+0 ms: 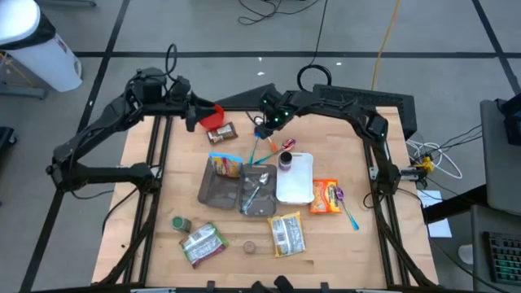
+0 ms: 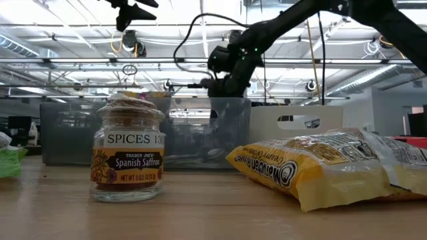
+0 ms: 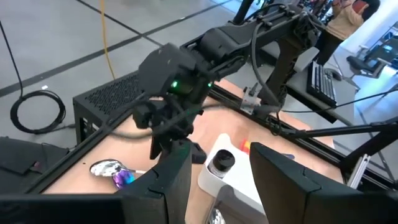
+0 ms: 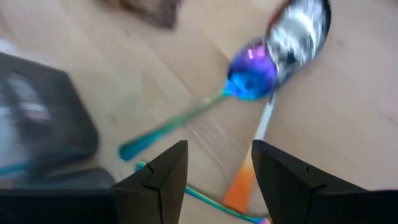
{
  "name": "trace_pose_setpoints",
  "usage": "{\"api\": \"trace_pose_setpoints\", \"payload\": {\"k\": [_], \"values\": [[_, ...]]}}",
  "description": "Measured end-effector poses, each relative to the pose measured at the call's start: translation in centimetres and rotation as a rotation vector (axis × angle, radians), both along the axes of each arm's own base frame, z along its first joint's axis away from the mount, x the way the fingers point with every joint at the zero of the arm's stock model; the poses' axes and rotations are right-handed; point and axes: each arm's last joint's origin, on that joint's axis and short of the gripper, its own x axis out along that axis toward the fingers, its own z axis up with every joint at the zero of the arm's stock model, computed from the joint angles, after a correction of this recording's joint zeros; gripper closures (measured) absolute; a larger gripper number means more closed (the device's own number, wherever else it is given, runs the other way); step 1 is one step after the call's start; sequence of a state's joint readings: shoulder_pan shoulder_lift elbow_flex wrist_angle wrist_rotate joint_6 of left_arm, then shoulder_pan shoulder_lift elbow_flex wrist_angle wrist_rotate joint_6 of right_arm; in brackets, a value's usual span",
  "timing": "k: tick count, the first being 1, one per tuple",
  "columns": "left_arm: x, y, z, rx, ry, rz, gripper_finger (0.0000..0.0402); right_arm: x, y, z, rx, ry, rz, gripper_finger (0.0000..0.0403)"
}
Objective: Pick & Place Food Item
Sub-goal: Put the orange spoon into the right gray bin
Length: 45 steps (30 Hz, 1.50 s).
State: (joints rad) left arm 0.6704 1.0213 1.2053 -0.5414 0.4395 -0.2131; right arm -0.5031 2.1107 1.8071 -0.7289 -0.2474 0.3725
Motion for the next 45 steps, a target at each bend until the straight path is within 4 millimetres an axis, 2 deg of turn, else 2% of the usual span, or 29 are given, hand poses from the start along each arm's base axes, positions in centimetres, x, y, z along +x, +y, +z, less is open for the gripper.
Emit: {"api": "trace_pose_setpoints", "payload": {"k": [8, 15, 31, 34, 38, 45], "values": [[0.9, 0.1, -0.3, -0.004, 0.003, -0.021, 0.0229, 0.4, 0.3, -2.2, -0.033, 0.102, -0.018, 0.0232], [1.0, 0.1, -0.3, -0.003, 0.003, -0.024, 0.0229, 0.8, 0.4, -2.7, -0.096, 0.132, -0.057, 0.0232], [1.0, 0.1, -0.3, 0.007, 0.006, -0.023, 0.0229, 1.5, 1.1, -5.1, -0.056, 0.185, -0.074, 0.0232], [1.0, 0.1, -0.3, 0.007, 0.007, -0.023, 0.0229, 1.5, 1.0, -4.9, -0.066, 0.178, -0.078, 0.0232], [1.0, 0.1, -0.3, 0.014, 0.008, -0.026, 0.0229, 1.3, 1.1, -5.3, -0.079, 0.190, -0.085, 0.0247], [1.0, 0.1, -0.3, 0.024, 0.011, -0.030, 0.0229, 1.1, 1.2, -5.7, -0.072, 0.207, -0.084, 0.0298]]}}
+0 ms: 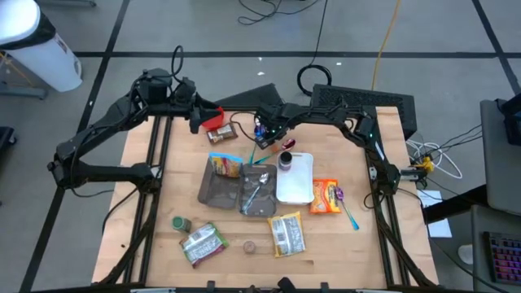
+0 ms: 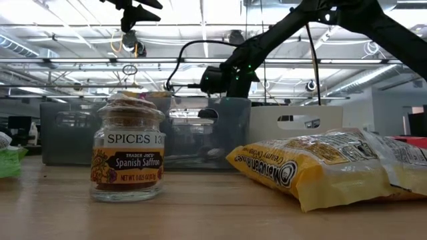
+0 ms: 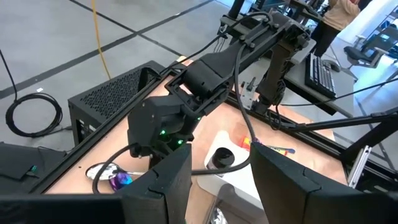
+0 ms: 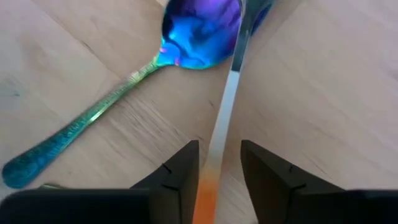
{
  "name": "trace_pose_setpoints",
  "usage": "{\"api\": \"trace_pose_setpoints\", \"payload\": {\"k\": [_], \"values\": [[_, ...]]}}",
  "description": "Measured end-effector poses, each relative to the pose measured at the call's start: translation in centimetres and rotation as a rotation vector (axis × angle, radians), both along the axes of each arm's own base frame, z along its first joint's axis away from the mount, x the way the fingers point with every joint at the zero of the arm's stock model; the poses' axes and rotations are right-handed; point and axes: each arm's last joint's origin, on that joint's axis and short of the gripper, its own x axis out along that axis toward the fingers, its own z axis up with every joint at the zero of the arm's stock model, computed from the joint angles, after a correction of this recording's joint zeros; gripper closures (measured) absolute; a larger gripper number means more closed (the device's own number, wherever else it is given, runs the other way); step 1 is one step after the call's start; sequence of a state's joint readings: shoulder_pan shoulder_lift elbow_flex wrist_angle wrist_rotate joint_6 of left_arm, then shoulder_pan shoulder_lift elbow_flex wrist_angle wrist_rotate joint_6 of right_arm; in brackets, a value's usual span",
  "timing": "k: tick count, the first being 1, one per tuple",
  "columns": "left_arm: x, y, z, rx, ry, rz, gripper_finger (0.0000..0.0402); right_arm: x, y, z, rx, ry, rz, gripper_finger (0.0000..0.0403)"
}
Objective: Pick & Place Food Item
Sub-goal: Put the orange spoon into the right gray bin
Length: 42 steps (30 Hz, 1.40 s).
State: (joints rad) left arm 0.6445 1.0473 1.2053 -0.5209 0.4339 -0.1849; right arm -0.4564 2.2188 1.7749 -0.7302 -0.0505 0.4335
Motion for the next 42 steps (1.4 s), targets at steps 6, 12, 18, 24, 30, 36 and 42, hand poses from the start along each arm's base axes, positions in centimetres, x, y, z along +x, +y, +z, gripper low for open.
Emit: {"api": "trace_pose_setpoints", "payload": {"k": [6, 12, 18, 24, 30, 36, 42], "values": [[0.0, 0.0, 0.0, 0.006, 0.001, -0.002, 0.0229, 0.0, 0.0, 0.0, 0.002, 0.000, 0.001, 0.0339], [0.0, 0.0, 0.0, 0.006, 0.002, -0.002, 0.0229, 0.0, 0.0, 0.0, 0.001, 0.000, 0.003, 0.0386], [0.0, 0.0, 0.0, 0.005, 0.002, -0.002, 0.0229, 0.0, -0.1, 0.0, -0.004, -0.007, 0.000, 0.0389], [0.0, 0.0, 0.0, 0.004, 0.003, -0.002, 0.0229, 0.0, 0.0, 0.2, -0.006, -0.010, 0.007, 0.0391], [0.0, 0.0, -0.1, -0.002, 0.011, -0.002, 0.0229, -0.1, -0.3, 1.9, -0.040, -0.063, 0.011, 0.0402], [-0.1, -0.1, -0.3, -0.011, 0.025, 0.002, 0.0229, -0.7, -0.7, 5.1, -0.111, -0.142, 0.009, 0.0402], [-0.1, 0.0, -0.3, -0.018, 0.029, 0.007, 0.0229, -1.4, -0.7, 8.4, -0.171, -0.235, 0.010, 0.0402]]}}
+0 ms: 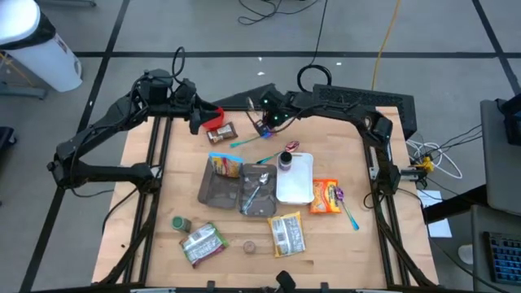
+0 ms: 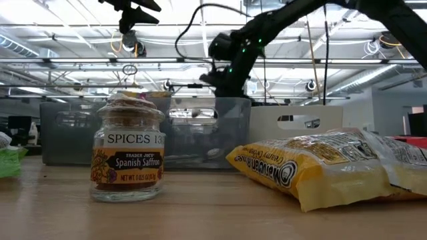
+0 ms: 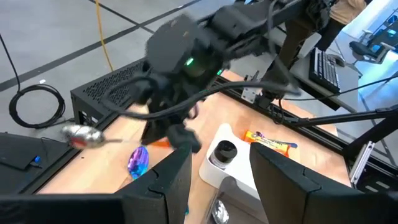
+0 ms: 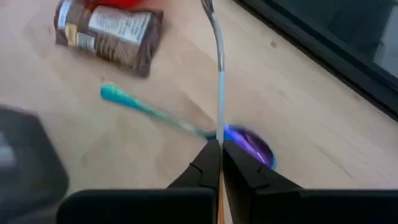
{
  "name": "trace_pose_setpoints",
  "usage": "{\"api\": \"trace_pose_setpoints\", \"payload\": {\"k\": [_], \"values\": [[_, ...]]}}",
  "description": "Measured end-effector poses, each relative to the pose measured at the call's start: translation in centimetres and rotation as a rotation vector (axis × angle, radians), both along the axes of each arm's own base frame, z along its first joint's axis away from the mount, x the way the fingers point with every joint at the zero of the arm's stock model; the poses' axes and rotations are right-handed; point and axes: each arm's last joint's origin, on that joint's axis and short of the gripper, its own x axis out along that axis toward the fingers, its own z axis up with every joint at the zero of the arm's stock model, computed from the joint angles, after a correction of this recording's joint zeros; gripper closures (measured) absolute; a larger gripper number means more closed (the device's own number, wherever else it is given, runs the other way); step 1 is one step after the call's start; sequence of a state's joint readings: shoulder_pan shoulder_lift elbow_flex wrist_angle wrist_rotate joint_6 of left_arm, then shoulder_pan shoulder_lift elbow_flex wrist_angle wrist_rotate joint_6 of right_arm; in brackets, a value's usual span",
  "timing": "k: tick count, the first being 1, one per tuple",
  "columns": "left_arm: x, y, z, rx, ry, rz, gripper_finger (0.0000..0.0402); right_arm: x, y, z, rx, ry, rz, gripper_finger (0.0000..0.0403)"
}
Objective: Pick & Place Food Item
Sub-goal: Put the orange spoon into the right gray bin
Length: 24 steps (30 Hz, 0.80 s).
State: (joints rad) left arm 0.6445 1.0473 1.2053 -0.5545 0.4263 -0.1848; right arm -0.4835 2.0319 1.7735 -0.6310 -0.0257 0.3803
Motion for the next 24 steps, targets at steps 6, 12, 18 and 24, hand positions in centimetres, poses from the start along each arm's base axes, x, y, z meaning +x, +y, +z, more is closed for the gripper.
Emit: {"api": "trace_pose_setpoints", "payload": {"k": [6, 12, 18, 24], "values": [[-0.1, 0.0, -0.1, -0.004, 0.015, -0.002, 0.0229, -0.7, 1.0, 4.4, -0.078, -0.142, 0.023, 0.0402], [-0.2, -0.1, -0.4, -0.009, 0.048, 0.000, 0.0229, -1.8, 3.1, 9.3, -0.150, -0.287, 0.090, 0.0402], [-0.2, -0.1, -0.4, -0.034, 0.043, 0.011, 0.0229, -2.7, 5.4, 13.1, -0.214, -0.426, 0.134, 0.0402], [0.0, -0.2, 0.0, -0.053, -0.017, -0.042, 0.0229, -2.0, 7.4, 15.3, -0.264, -0.589, 0.176, 0.0402]]}}
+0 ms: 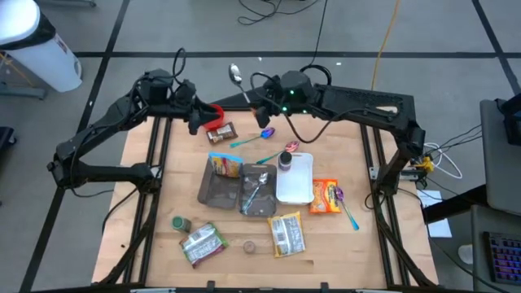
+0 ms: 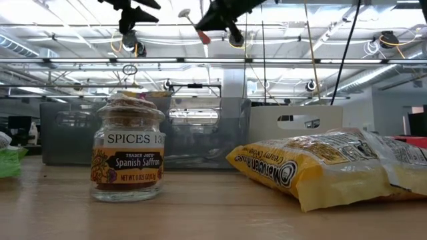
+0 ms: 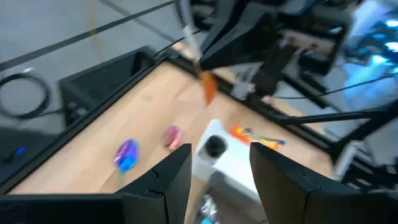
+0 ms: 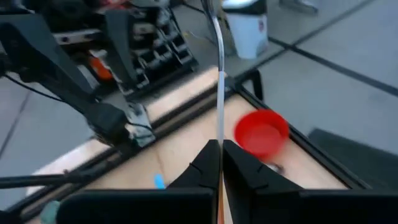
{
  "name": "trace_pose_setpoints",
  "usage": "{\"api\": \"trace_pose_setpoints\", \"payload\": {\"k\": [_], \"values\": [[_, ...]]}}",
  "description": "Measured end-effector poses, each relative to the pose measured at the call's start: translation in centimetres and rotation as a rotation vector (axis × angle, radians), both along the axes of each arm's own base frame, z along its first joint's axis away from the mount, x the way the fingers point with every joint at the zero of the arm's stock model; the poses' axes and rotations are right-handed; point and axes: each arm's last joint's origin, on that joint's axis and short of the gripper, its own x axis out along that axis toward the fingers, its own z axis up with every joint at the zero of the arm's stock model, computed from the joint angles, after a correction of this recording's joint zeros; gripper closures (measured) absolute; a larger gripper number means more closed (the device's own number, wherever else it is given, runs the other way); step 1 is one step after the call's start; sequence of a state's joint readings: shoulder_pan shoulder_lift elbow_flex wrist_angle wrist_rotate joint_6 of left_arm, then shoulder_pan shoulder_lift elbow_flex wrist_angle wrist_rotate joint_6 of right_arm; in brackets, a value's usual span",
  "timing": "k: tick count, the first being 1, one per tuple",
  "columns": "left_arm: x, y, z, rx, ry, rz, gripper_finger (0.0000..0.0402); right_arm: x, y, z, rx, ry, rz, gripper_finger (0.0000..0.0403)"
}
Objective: Pick & Place Food Item
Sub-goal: Put the orange spoon into the right gray bin
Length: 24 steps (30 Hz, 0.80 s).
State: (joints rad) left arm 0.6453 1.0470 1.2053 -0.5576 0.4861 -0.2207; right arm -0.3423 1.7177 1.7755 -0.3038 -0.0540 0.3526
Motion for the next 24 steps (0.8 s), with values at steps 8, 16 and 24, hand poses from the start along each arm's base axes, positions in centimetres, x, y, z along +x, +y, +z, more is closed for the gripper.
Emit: {"api": "trace_pose_setpoints", "payload": {"k": [8, 16, 24], "values": [[0.3, -0.2, 0.8, -0.009, -0.092, -0.109, 0.0229, 1.0, 1.6, 1.7, -0.033, -0.187, 0.054, 0.0402], [2.0, -0.3, -2.0, -0.042, -0.192, -0.175, 0.0229, 1.2, 2.1, 3.5, -0.028, -0.372, 0.151, 0.0402], [3.1, -0.7, -3.6, -0.054, -0.385, -0.235, 0.0229, 1.2, 2.1, 3.7, -0.008, -0.404, 0.171, 0.0403]]}}
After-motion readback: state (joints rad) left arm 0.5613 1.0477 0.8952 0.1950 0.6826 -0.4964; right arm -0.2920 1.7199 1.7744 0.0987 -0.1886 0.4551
